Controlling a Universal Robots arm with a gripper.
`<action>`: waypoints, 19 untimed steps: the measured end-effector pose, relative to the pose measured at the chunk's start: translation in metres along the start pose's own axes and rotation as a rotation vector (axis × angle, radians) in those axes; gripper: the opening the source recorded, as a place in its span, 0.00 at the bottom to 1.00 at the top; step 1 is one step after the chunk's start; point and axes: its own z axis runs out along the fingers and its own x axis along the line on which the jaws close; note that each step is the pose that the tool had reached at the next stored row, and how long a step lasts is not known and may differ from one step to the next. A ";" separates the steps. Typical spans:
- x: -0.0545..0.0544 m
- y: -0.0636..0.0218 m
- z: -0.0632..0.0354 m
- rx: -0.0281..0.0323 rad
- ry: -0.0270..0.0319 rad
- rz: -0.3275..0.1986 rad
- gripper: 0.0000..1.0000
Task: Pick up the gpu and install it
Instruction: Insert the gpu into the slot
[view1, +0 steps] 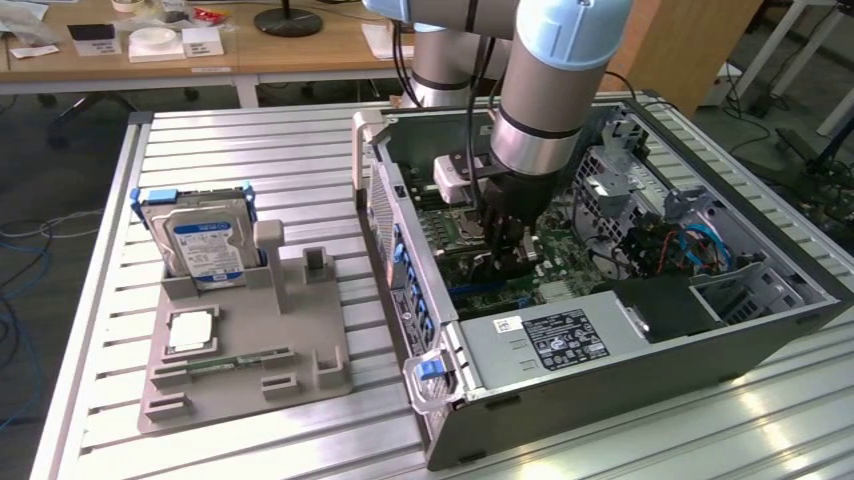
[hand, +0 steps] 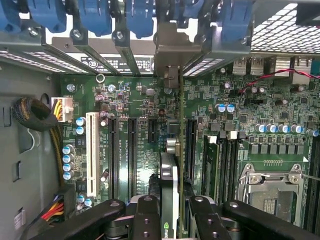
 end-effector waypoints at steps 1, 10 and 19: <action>0.000 0.0000 0.0000 0.0000 0.0001 0.000 0.27; 0.000 0.0015 0.0017 0.0073 0.0002 0.000 0.27; 0.000 0.0022 0.0040 0.0100 0.0006 0.000 0.27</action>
